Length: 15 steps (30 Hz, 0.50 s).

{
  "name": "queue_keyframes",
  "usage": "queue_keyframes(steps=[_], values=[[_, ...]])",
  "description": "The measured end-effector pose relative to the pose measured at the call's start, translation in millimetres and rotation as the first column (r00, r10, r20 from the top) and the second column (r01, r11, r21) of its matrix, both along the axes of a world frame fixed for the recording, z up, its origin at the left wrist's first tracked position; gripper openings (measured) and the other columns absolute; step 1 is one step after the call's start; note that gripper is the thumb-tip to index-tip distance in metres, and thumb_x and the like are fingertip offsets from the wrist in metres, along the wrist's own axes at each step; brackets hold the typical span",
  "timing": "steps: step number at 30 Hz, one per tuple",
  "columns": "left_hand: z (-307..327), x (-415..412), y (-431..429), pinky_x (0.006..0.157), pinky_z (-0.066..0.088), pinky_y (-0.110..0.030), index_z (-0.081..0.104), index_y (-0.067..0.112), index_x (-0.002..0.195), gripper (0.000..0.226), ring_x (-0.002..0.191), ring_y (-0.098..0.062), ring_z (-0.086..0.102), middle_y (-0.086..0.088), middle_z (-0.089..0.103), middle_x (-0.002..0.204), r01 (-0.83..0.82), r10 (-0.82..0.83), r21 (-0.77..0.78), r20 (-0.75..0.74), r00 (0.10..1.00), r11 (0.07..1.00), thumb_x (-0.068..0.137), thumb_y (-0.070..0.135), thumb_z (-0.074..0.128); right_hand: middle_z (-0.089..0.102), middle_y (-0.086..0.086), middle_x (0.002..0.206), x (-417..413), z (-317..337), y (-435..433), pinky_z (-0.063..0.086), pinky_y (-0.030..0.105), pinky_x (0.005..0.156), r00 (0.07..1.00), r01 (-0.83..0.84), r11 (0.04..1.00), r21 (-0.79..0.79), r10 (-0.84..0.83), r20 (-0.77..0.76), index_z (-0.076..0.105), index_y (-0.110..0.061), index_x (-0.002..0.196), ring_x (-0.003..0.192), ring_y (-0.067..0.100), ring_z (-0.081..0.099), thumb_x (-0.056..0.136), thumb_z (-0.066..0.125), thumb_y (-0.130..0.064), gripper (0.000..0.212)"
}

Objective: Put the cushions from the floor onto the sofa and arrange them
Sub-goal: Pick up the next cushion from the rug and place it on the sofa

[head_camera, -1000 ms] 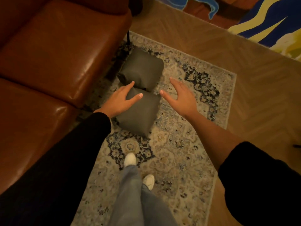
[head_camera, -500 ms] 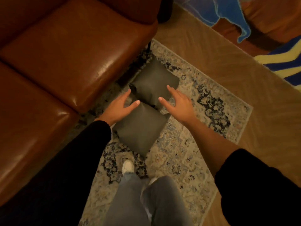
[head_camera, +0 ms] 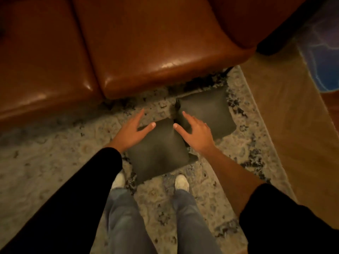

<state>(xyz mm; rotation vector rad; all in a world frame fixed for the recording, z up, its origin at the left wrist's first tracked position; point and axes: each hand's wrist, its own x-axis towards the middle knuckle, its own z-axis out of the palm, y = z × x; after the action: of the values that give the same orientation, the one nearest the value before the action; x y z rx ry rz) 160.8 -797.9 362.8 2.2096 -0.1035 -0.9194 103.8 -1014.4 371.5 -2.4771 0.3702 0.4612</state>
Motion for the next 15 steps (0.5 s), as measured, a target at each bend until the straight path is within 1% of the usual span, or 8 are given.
queue_keyframes(steps=[3, 6, 9, 12, 13, 15], values=[[-17, -24, -4, 0.117, 0.020, -0.038, 0.009, 0.039, 0.150, 0.082, 0.144, -0.018, 0.021, 0.003, 0.016, 0.159, -0.115, 0.115, 0.003, -0.069, 0.991, 0.993, 0.082, 0.071, 0.043, 0.039, -0.001, 0.150, -5, -17, -11, 0.020, 0.044, 0.115, 0.992, -0.117, 0.993, 0.017, 0.117, -0.042, 0.033, -0.028, 0.146, 0.140, 0.018, 0.029, 0.091, 0.045, -0.057, 0.064], [-35, -49, 0, 0.117, 0.021, -0.039, 0.010, 0.037, 0.151, 0.082, 0.145, -0.016, 0.020, 0.005, 0.017, 0.159, -0.176, 0.176, 0.006, -0.086, 0.981, 0.984, 0.084, 0.071, 0.042, 0.039, 0.000, 0.150, -10, -38, -17, 0.023, 0.043, 0.114, 0.977, -0.189, 0.982, 0.025, 0.191, -0.092, 0.033, -0.027, 0.146, 0.141, 0.017, 0.028, 0.091, 0.046, -0.057, 0.064], [-64, -68, 6, 0.117, 0.023, -0.041, 0.013, 0.038, 0.150, 0.085, 0.144, -0.016, 0.021, 0.006, 0.019, 0.158, -0.243, 0.244, 0.022, -0.101, 0.965, 0.970, 0.081, 0.075, 0.043, 0.039, 0.001, 0.150, -14, -67, -20, 0.025, 0.043, 0.114, 0.967, -0.222, 0.974, 0.037, 0.225, -0.117, 0.033, -0.027, 0.146, 0.141, 0.019, 0.028, 0.091, 0.046, -0.057, 0.064], [-106, -83, 14, 0.117, 0.022, -0.042, 0.016, 0.036, 0.150, 0.085, 0.144, -0.017, 0.023, 0.004, 0.022, 0.158, -0.308, 0.311, 0.039, -0.112, 0.944, 0.950, 0.080, 0.074, 0.045, 0.039, 0.002, 0.150, -15, -108, -22, 0.026, 0.042, 0.114, 0.960, -0.233, 0.972, 0.038, 0.236, -0.152, 0.034, -0.026, 0.146, 0.141, 0.020, 0.028, 0.091, 0.047, -0.056, 0.063], [-123, -86, 16, 0.117, 0.023, -0.043, 0.016, 0.036, 0.150, 0.088, 0.143, -0.018, 0.024, 0.003, 0.024, 0.157, -0.314, 0.318, 0.051, -0.114, 0.941, 0.948, 0.078, 0.078, 0.044, 0.039, 0.003, 0.150, -15, -124, -24, 0.026, 0.042, 0.113, 0.958, -0.232, 0.972, 0.032, 0.234, -0.163, 0.034, -0.026, 0.146, 0.141, 0.020, 0.029, 0.091, 0.047, -0.056, 0.063], [-160, -88, 20, 0.115, 0.027, -0.045, 0.016, 0.038, 0.150, 0.101, 0.141, -0.020, 0.028, 0.001, 0.027, 0.156, -0.345, 0.351, 0.068, -0.129, 0.927, 0.936, 0.065, 0.089, 0.040, 0.038, 0.004, 0.149, -14, -163, -26, 0.028, 0.042, 0.113, 0.959, -0.218, 0.976, 0.023, 0.218, -0.183, 0.034, -0.027, 0.146, 0.139, 0.021, 0.031, 0.091, 0.047, -0.056, 0.064]])
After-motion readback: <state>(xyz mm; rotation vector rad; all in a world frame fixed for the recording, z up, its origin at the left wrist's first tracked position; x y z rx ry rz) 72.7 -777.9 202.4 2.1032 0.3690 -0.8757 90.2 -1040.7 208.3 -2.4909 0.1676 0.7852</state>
